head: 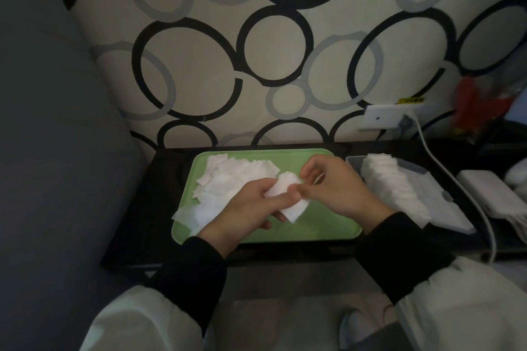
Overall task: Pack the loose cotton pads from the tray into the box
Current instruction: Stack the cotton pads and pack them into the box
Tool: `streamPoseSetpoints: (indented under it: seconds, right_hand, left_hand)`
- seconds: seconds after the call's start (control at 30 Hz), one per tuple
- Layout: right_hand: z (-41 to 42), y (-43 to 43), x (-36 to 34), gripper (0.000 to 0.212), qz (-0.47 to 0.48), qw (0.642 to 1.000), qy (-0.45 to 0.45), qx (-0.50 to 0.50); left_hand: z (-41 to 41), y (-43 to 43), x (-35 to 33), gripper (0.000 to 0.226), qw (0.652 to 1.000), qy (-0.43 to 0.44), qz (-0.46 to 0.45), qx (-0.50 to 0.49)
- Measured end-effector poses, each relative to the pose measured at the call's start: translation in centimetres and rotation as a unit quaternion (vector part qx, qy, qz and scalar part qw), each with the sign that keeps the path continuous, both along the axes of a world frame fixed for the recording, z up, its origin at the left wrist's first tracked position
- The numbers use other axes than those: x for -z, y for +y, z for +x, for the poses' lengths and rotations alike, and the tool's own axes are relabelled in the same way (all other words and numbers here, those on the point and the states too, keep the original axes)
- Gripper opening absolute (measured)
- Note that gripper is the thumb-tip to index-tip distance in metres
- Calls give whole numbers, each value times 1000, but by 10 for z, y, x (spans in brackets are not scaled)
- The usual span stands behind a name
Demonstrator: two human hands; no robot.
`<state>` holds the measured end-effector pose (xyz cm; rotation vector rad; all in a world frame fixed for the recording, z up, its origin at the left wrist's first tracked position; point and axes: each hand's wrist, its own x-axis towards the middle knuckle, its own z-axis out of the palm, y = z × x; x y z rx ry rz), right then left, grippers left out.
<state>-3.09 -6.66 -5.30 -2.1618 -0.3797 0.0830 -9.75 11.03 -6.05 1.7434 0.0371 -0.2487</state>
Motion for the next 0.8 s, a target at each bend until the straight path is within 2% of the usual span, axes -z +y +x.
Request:
streamPoseSetpoints:
  seconds: [0.07, 0.13, 0.2, 0.23, 0.33, 0.43, 0.53, 0.67, 0.73, 0.8]
  right_hand:
    - [-1, -9, -4, 36, 7, 1000, 5, 11]
    - [-3, -20, -11, 48, 53, 995, 77, -35]
    - [-3, -32, -16, 58, 44, 991, 95, -84]
    - [-1, -38, -18, 57, 33, 992, 84, -90]
    - [6, -54, -28, 37, 23, 994, 66, -86]
    - [15, -76, -41, 23, 19, 992, 80, -93]
    - [32, -101, -53, 22, 40, 995, 85, -25]
    - [71, -119, -49, 33, 103, 983, 101, 113]
    - [87, -122, -42, 35, 116, 976, 133, 125]
    - [97, -122, -36, 35, 55, 982, 144, 106]
  left_hand:
    - [5, -11, 4, 18, 998, -53, 28, -28]
    - [10, -21, 6, 17, 996, -82, 24, -34]
    - [13, -29, 4, 20, 995, -95, 11, -29]
    - [16, -34, 4, 23, 995, -96, 0, -30]
    - [22, -47, 4, 35, 994, -88, -24, -57]
    - [31, -63, 5, 28, 991, -91, -65, -76]
    - [42, -83, 11, 15, 991, -95, -58, -69]
    - [60, -112, 33, 12, 995, -85, 13, -50]
    - [70, -125, 41, 13, 994, -92, 41, -41]
    - [76, -133, 45, 13, 992, -100, 66, -43]
